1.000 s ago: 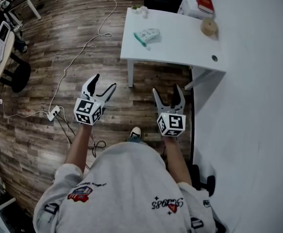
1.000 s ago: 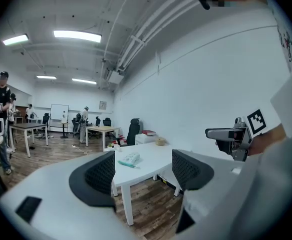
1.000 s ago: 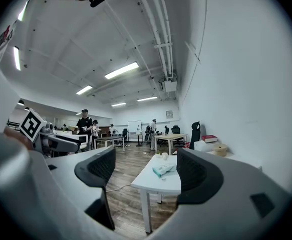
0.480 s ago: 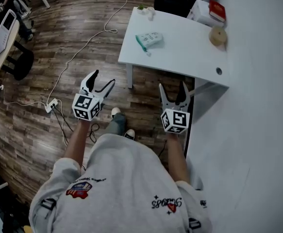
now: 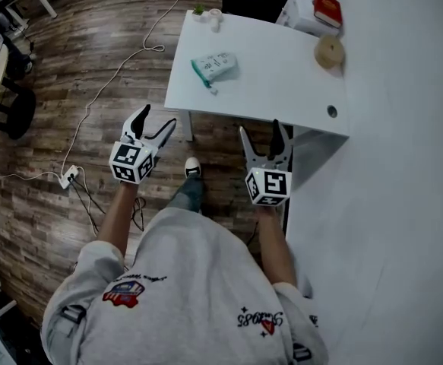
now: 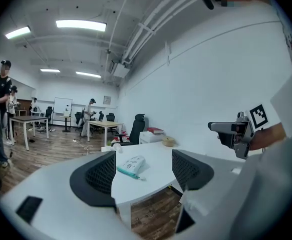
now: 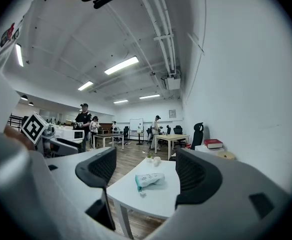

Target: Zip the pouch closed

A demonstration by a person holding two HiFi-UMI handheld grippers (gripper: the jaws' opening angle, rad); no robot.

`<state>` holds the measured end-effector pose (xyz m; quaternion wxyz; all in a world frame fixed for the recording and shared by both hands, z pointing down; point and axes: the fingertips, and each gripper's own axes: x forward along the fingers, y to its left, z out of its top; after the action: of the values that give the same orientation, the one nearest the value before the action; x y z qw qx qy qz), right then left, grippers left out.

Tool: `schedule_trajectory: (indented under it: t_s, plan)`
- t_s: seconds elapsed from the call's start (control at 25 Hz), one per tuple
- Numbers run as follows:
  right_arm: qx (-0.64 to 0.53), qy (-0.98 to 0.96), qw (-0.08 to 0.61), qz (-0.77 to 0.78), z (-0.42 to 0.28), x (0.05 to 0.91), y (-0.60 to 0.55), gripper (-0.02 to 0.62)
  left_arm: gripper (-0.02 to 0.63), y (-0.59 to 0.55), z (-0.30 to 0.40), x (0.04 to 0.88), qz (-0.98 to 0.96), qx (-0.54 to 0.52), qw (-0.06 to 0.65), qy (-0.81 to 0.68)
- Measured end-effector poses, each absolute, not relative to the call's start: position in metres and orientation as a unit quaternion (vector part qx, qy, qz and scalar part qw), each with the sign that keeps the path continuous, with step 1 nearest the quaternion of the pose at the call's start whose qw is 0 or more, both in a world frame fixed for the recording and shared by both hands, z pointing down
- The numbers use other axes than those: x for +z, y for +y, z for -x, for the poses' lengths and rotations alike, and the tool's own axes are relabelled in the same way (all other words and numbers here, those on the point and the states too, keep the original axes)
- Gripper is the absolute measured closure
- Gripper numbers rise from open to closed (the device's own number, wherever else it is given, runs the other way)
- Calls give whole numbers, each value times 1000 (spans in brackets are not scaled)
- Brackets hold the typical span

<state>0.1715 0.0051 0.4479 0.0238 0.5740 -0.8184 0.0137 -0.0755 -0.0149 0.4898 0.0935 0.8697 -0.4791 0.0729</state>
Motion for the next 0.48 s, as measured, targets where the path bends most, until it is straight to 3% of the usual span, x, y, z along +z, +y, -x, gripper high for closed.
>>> schedule_trajectory:
  t_s: [0.48]
  plan:
    - [-12, -840, 105, -532, -144, 467, -151, 247, 262, -187, 70, 507, -875, 75, 112, -466]
